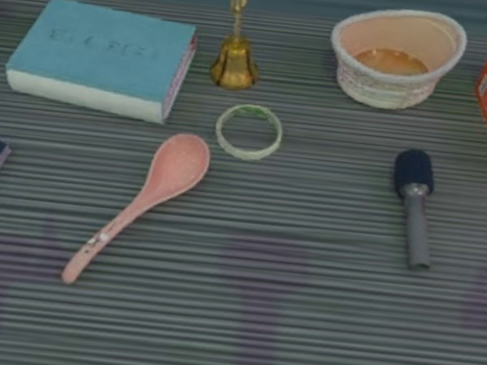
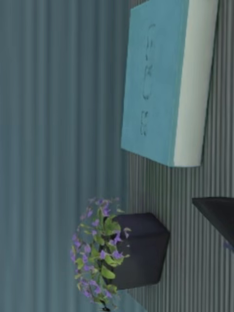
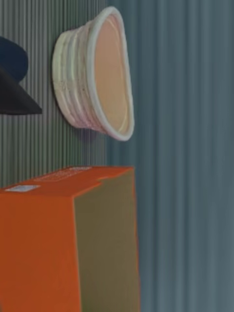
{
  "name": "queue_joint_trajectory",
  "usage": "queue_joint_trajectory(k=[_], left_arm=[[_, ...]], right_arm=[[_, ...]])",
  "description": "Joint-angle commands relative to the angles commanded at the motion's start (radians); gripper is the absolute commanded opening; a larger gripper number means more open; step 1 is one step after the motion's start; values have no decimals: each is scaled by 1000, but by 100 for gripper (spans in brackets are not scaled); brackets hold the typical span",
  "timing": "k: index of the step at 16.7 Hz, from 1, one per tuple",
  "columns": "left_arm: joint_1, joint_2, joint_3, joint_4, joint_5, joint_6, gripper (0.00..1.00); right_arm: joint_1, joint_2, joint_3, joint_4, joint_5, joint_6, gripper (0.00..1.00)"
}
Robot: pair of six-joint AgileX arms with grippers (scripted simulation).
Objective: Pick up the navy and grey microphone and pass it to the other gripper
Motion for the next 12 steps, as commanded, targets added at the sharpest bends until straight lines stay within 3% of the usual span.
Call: queue_joint_trajectory(k=[6, 12], left_arm=[[0, 0, 0, 0, 0, 0, 100], [0, 0, 0, 0, 0, 0, 100]], right_arm=[[38, 104, 92, -67, -3, 36, 100], [143, 548, 436, -323, 26, 151, 100]])
